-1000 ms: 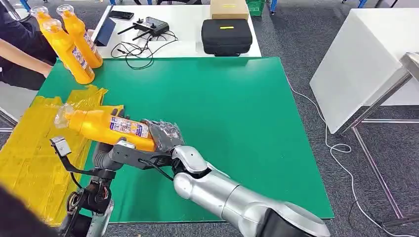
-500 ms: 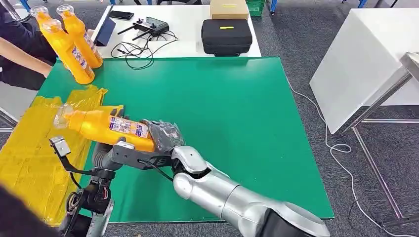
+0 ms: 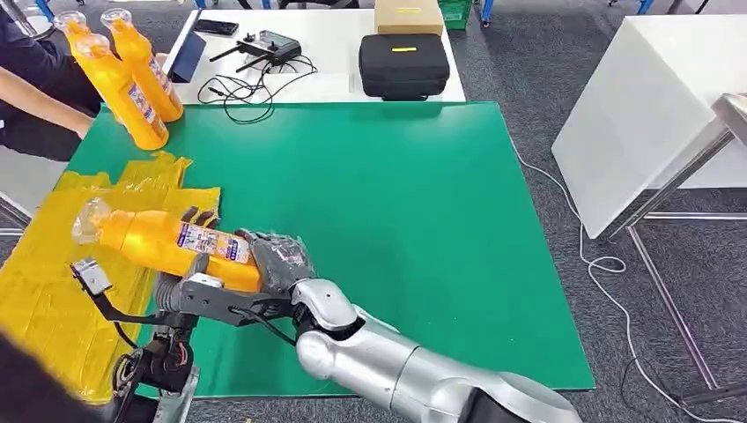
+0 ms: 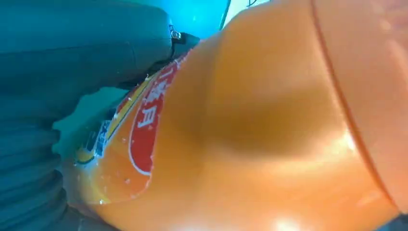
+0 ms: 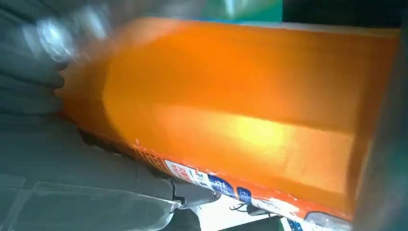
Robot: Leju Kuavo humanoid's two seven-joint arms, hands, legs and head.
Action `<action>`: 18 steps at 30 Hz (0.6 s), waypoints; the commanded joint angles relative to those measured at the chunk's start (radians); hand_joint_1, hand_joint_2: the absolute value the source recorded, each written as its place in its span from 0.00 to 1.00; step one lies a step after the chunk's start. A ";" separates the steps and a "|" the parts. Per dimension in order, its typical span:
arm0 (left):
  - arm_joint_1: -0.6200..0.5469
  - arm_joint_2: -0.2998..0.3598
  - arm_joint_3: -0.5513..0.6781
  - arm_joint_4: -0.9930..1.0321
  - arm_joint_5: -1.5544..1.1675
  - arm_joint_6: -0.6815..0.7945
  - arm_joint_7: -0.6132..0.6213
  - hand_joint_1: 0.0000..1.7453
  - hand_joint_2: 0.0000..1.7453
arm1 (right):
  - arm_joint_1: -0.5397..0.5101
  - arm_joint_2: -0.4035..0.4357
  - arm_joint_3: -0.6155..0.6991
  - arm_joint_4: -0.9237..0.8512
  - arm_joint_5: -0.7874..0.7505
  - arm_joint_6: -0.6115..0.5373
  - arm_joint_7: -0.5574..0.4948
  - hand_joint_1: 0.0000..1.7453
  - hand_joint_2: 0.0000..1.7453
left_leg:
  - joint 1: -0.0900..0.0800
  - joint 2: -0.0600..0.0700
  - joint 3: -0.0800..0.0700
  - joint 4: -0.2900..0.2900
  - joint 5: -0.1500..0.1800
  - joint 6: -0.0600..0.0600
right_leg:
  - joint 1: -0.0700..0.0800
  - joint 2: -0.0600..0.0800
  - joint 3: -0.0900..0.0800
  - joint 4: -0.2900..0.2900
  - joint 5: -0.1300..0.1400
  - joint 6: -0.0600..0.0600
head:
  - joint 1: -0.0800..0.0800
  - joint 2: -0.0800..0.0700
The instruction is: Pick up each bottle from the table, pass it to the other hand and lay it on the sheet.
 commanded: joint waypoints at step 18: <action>-0.001 -0.011 0.032 -0.060 -0.038 0.057 -0.003 1.00 1.00 | 0.029 -0.010 -0.035 0.032 -0.052 -0.026 -0.138 0.00 0.00 | 0.000 -0.004 0.005 -0.001 -0.001 0.000 | 0.001 -0.005 0.006 -0.001 -0.003 0.001 | 0.000 0.000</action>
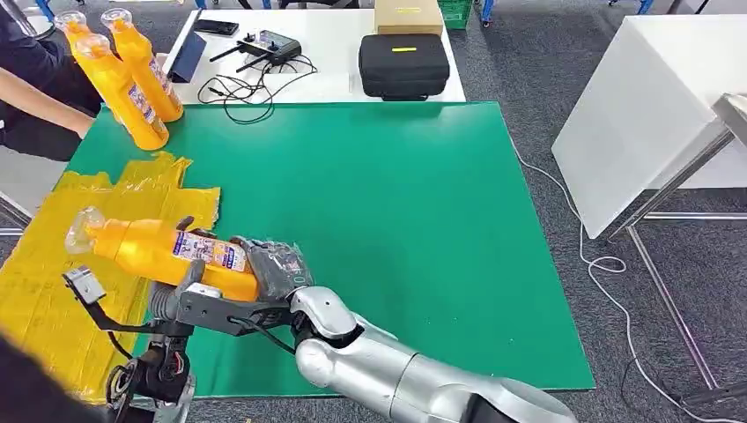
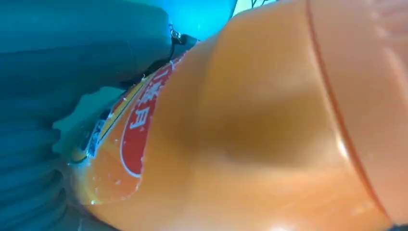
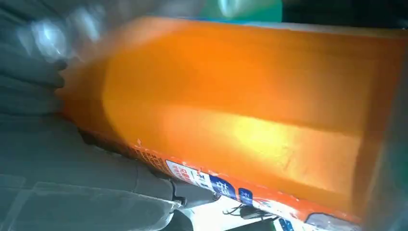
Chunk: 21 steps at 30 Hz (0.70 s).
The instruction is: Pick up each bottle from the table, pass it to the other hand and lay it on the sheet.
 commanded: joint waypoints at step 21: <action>-0.036 0.116 0.301 0.084 -0.431 0.289 -0.169 1.00 1.00 | 0.229 -0.366 -0.913 -0.693 0.156 0.089 -0.413 0.00 0.00 | 0.000 -0.010 0.005 -0.002 -0.001 0.001 | 0.000 -0.010 0.008 -0.002 -0.003 0.001 | 0.000 0.000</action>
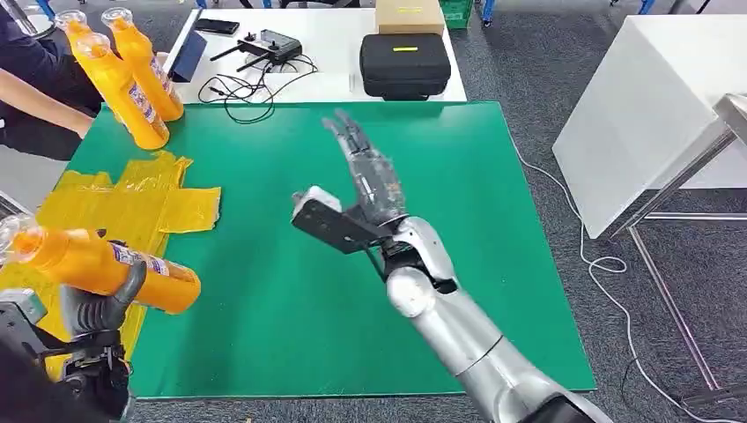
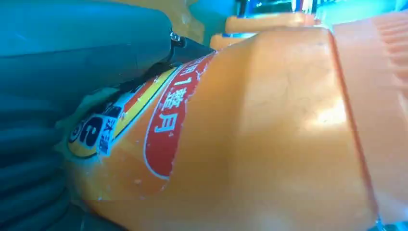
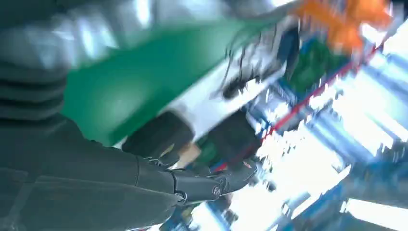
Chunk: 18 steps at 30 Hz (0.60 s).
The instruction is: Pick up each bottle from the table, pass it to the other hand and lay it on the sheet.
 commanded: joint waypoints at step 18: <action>-0.213 -0.068 0.365 0.005 -1.660 0.706 -0.027 1.00 1.00 | 0.077 -0.137 -0.223 -0.157 -0.123 0.100 -0.125 0.00 0.00 | 0.000 0.004 0.002 -0.001 -0.001 0.000 | 0.000 0.001 0.002 0.000 0.000 0.001 | 0.000 0.000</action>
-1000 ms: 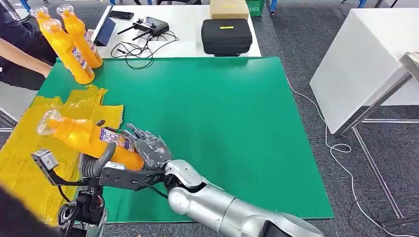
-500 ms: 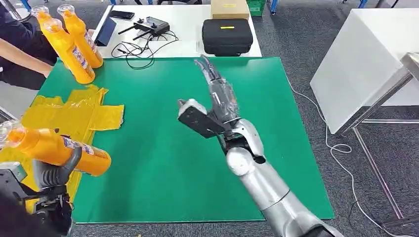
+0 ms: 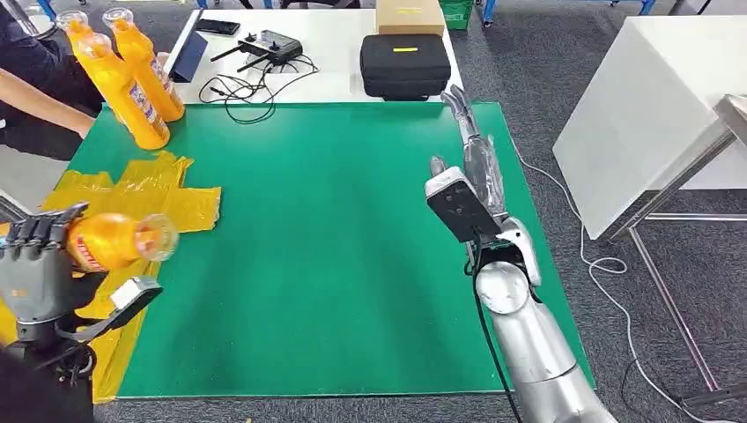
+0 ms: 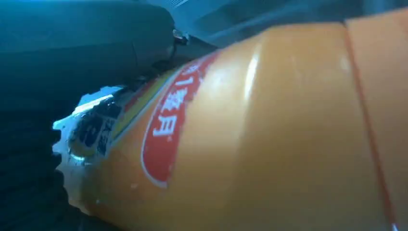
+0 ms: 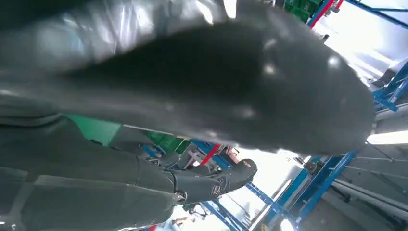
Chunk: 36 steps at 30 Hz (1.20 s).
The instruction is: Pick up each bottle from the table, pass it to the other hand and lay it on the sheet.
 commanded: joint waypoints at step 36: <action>-0.084 0.261 -0.742 0.568 -0.092 0.000 0.910 1.00 1.00 | 0.058 -0.078 0.112 0.008 0.108 0.042 -0.001 0.00 0.00 | 0.000 -0.004 0.005 -0.001 -0.002 0.000 | 0.000 -0.005 0.005 -0.001 -0.003 0.000 | 0.000 0.000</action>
